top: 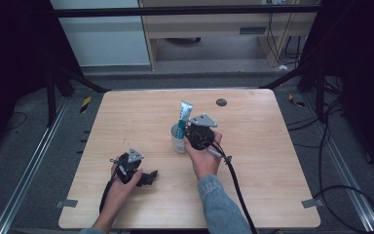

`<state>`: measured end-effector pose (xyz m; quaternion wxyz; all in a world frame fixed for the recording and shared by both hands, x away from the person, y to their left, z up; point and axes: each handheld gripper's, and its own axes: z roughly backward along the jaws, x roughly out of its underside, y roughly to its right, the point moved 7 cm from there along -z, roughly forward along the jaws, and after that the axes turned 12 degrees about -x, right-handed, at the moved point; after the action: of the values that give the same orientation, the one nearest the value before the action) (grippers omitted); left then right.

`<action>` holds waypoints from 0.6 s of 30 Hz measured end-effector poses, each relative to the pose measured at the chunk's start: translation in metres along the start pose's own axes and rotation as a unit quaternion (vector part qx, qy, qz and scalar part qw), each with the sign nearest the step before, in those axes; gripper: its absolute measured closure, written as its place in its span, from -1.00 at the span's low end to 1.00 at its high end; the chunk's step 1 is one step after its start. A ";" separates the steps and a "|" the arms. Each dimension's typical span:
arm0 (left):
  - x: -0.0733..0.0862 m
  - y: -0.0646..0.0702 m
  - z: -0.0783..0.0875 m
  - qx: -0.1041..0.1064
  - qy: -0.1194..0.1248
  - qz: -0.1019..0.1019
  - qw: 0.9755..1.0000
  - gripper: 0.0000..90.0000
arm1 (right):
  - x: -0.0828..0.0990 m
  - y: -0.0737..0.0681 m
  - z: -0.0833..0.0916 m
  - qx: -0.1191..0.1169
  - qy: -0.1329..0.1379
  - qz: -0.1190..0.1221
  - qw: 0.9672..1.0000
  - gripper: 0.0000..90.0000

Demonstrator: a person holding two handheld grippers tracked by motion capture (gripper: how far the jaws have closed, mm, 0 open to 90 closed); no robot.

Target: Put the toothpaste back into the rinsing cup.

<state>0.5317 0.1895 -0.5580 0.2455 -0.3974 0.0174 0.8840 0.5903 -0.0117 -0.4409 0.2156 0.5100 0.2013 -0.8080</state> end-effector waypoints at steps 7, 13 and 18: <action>0.000 0.000 0.000 0.000 0.000 0.000 1.000 -1.00 | 0.000 0.004 0.010 0.001 -0.008 0.001 1.000 0.28; 0.000 0.000 0.000 0.000 0.000 0.000 1.000 -1.00 | 0.002 0.007 0.017 -0.007 -0.024 0.000 1.000 0.01; 0.000 0.000 0.000 0.000 0.000 0.000 1.000 -1.00 | 0.003 0.012 0.022 -0.009 -0.041 0.006 0.999 -0.29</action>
<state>0.5317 0.1895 -0.5580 0.2456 -0.3975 0.0174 0.8840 0.5796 -0.0335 -0.4360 0.2332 0.4760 0.1960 -0.8250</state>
